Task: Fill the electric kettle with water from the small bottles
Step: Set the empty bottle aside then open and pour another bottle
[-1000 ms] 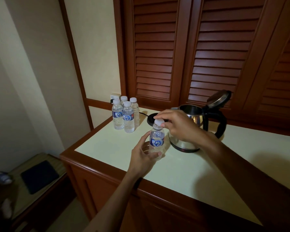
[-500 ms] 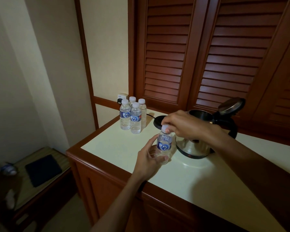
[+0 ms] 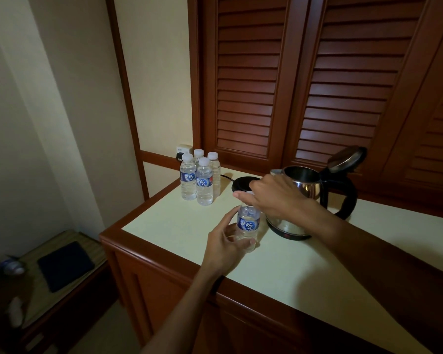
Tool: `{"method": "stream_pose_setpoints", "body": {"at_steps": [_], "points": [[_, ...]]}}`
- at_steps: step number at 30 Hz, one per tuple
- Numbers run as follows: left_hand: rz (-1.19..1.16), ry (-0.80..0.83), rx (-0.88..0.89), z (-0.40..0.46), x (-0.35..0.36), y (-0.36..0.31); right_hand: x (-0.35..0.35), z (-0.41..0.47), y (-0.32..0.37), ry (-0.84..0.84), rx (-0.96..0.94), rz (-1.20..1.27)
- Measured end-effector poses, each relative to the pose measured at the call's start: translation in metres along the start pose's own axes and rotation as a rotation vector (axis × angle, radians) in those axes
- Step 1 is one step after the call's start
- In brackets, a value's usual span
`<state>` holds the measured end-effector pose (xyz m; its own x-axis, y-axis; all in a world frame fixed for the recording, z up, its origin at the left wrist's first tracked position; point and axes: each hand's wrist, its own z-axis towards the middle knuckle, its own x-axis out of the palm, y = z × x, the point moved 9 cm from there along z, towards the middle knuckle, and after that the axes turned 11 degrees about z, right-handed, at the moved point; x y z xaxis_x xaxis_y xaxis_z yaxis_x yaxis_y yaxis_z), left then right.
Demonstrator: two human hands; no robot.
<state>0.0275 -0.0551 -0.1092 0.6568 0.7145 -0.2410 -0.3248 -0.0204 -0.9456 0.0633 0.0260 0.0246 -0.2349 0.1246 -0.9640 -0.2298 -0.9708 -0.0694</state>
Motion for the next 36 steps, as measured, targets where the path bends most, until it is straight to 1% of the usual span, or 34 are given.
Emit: {"method": "stream_pose_setpoints", "body": {"at_steps": [3,6,9,12,14,21,24,28,30,33,36], "points": [[-0.011,0.011,-0.003,0.0,0.001,0.0,0.01,-0.006,-0.011,0.076,0.018,0.201],[-0.026,0.01,-0.008,0.0,0.002,0.002,0.019,-0.013,-0.016,0.11,-0.034,0.55],[-0.025,0.0,-0.012,-0.001,0.002,0.003,0.02,-0.015,-0.02,0.108,-0.033,0.744],[-0.011,-0.005,0.001,-0.001,0.001,0.002,0.021,-0.016,-0.022,0.05,0.001,0.883],[0.002,-0.007,0.006,0.0,0.001,0.002,0.023,-0.016,-0.022,0.011,0.018,0.945],[0.045,-0.023,0.039,0.0,0.0,-0.002,0.03,-0.02,-0.027,-0.124,0.18,0.874],[0.05,-0.032,0.041,-0.001,0.0,-0.002,0.029,-0.027,-0.024,-0.206,0.263,0.86],[0.067,-0.035,0.045,-0.001,0.0,-0.002,0.033,-0.036,-0.019,-0.336,0.315,0.872],[0.107,-0.031,0.056,0.0,0.0,-0.002,0.043,-0.04,-0.019,-0.359,0.32,1.034],[0.137,-0.012,0.07,0.0,-0.001,-0.001,0.061,-0.045,-0.013,-0.263,0.267,1.356],[0.169,0.017,0.087,0.003,0.001,0.003,0.074,-0.052,-0.011,-0.207,0.256,1.515]]}}
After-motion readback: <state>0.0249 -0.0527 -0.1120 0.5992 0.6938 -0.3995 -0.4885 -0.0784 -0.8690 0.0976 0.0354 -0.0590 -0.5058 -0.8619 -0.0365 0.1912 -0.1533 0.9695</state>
